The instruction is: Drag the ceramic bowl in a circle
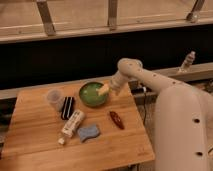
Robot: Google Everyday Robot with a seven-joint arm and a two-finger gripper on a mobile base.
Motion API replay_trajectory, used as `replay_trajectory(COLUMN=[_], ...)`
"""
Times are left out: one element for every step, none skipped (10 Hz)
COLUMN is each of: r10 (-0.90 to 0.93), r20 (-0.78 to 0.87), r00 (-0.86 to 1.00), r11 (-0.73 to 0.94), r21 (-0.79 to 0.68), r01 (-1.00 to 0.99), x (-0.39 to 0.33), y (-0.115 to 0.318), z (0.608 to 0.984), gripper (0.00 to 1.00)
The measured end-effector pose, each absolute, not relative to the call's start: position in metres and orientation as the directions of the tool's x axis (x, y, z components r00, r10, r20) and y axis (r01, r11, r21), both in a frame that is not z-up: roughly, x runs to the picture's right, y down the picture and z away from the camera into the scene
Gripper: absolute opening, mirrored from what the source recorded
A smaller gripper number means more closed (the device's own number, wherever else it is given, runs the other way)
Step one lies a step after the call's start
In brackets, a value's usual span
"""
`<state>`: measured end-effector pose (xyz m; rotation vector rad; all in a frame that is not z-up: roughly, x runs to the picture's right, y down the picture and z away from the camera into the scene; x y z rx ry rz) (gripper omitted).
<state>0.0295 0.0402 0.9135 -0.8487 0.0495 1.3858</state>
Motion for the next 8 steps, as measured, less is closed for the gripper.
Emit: replay_trajectory(r10=[0.821, 0.811, 0.805, 0.805, 0.798, 0.794, 0.790, 0.786], r20=[-0.524, -0.535, -0.538, -0.535, -0.532, -0.525, -0.524, -0.525], r00=[0.227, 0.236, 0.249, 0.259, 0.283, 0.305, 0.318, 0.327], r11=[-0.069, -0.072, -0.069, -0.067, -0.058, -0.050, -0.048, -0.047], r21=[-0.485, -0.492, -0.503, -0.514, -0.536, -0.558, -0.570, -0.578], r01=[-0.872, -0.867, -0.861, -0.855, -0.842, -0.829, -0.820, -0.815], x=[0.034, 0.026, 0.018, 0.011, -0.001, -0.012, -0.017, -0.018], y=[0.050, 0.055, 0.056, 0.053, 0.052, 0.051, 0.051, 0.052], z=[0.923, 0.928, 0.931, 0.931, 0.931, 0.931, 0.930, 0.929], gripper=[0.72, 0.72, 0.72, 0.72, 0.72, 0.67, 0.61, 0.51])
